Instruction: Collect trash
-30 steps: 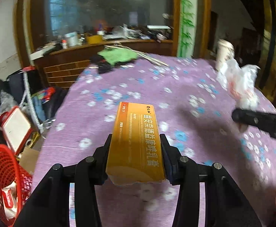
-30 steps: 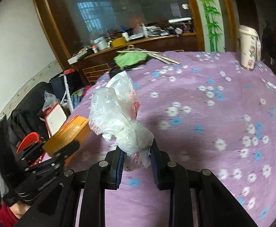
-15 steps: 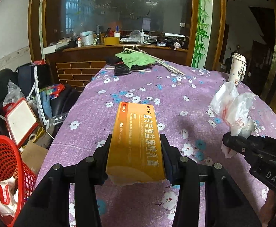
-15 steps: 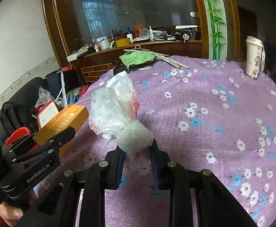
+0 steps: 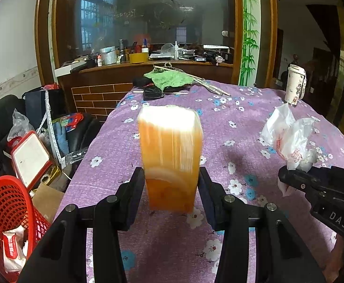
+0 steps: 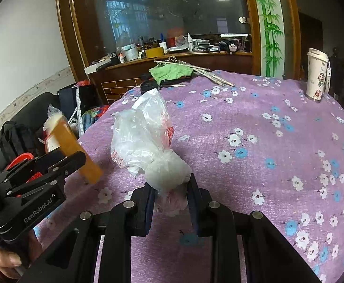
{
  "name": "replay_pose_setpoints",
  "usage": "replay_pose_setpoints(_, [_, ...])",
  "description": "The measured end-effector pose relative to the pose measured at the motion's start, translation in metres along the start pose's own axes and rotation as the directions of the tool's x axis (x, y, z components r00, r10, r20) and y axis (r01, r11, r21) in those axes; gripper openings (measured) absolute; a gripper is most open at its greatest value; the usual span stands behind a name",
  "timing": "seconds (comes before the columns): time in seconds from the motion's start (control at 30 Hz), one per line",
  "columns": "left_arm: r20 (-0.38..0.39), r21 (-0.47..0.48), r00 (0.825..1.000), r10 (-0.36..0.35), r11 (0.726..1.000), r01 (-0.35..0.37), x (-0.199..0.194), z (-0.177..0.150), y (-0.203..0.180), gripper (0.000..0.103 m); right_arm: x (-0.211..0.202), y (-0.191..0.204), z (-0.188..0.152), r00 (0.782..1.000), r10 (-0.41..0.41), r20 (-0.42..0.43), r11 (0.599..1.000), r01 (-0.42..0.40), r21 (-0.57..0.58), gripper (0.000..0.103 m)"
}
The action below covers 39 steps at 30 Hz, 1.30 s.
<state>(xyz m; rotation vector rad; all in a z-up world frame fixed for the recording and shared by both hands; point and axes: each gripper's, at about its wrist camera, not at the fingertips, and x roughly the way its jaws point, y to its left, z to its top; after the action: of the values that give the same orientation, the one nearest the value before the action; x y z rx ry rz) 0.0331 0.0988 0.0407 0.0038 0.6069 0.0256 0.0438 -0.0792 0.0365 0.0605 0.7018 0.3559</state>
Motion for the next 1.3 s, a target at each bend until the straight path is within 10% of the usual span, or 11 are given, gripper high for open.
replay_pose_setpoints(0.53, [-0.056, -0.009, 0.998, 0.002, 1.0, -0.002, 0.013, -0.002, 0.001, 0.045, -0.004, -0.004, 0.0, 1.0, -0.003, 0.004, 1.0, 0.003, 0.013, 0.028])
replay_pose_setpoints(0.67, [-0.092, -0.027, 0.996, 0.016, 0.999, -0.019, 0.02, -0.005, 0.006, 0.072, -0.006, -0.007, 0.001, 1.0, 0.01, 0.005, 0.999, -0.011, 0.03, 0.028])
replay_pose_setpoints(0.83, [-0.125, -0.017, 0.992, 0.026, 0.999, -0.029, 0.028, -0.007, 0.006, 0.074, -0.008, -0.007, 0.002, 1.0, 0.016, 0.009, 0.999, -0.016, 0.034, 0.028])
replay_pose_setpoints(1.13, [-0.244, -0.04, 0.97, 0.0, 0.999, -0.01, 0.055, -0.013, 0.008, 0.072, -0.007, -0.005, 0.001, 1.0, 0.03, 0.003, 0.999, -0.03, 0.03, 0.028])
replay_pose_setpoints(1.2, [-0.273, -0.048, 0.962, -0.006, 0.999, -0.007, 0.061, -0.015, 0.009, 0.046, -0.006, -0.006, 0.001, 0.999, 0.035, 0.002, 0.999, -0.035, 0.03, 0.028])
replay_pose_setpoints(1.3, [-0.273, -0.054, 0.962, -0.01, 0.999, -0.005, 0.061, -0.016, 0.01, 0.045, -0.007, -0.006, 0.001, 0.999, 0.038, 0.004, 0.999, -0.038, 0.029, 0.028])
